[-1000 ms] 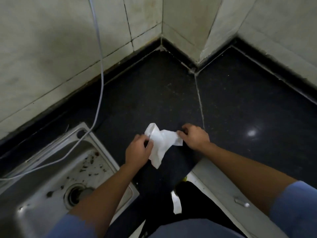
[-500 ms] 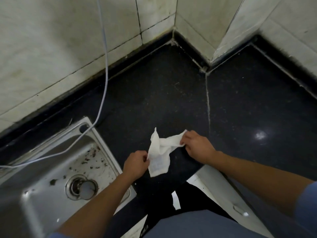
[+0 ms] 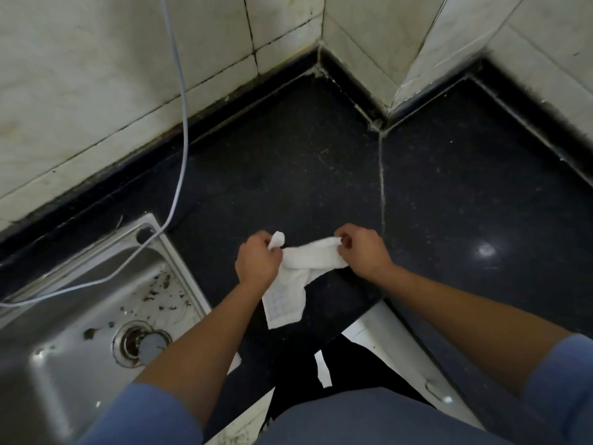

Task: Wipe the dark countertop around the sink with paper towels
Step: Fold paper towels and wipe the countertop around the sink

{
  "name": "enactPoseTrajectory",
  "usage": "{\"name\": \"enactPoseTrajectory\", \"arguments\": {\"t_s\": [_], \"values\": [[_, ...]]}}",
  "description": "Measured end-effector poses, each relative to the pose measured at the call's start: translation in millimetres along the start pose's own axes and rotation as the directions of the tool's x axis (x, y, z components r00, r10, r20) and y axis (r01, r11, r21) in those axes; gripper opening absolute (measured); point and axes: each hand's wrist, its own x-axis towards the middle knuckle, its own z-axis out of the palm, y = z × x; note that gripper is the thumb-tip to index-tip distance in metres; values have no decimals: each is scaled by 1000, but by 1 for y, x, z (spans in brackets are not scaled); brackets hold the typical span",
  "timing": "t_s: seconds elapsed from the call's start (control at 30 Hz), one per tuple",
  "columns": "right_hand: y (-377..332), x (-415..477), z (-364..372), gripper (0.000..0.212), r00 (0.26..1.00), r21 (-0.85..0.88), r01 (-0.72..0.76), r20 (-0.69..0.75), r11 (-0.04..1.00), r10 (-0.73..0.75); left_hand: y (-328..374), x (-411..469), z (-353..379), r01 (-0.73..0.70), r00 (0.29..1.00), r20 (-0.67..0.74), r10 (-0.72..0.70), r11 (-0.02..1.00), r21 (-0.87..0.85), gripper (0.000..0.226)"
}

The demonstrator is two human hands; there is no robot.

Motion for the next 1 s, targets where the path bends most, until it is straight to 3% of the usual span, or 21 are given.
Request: {"name": "enactPoseTrajectory", "arguments": {"t_s": [0.07,0.13,0.3,0.4,0.5,0.57,0.63,0.7,0.77,0.83,1.0], "values": [[-6,4,-13,30,988,29,79,-135,996,-74,-5,1,-10,-4,995,-103,-8,994,-109,1],[-14,18,-23,31,978,18,113,-180,993,-108,-11,7,-20,20,986,-161,-49,984,-179,3],[-46,64,-24,33,988,36,125,-94,992,-121,-21,39,-33,167,946,-220,-239,938,-303,5],[-56,78,-18,39,993,111,101,-63,989,-95,-30,41,-42,187,927,-271,-261,944,-270,9],[-45,75,-12,54,997,226,-11,-75,974,29,-38,20,-41,62,958,-279,-68,998,-33,12],[-34,63,-5,64,975,345,-197,-28,918,220,-41,-3,-26,-48,987,-150,61,995,89,10],[-30,47,3,57,923,456,-383,155,803,352,-44,-28,-5,-169,985,42,164,974,153,12],[-35,34,8,35,871,425,-472,359,772,334,-51,-45,13,-306,948,172,269,918,251,18],[-40,29,13,25,878,360,-414,401,836,262,-61,-52,22,-399,916,194,351,847,352,24],[-46,30,13,21,932,372,-292,319,881,174,-69,-53,23,-412,911,177,373,823,391,25],[-60,44,-1,27,986,494,-92,167,865,9,-79,-58,20,-447,893,152,424,796,407,31]]}}
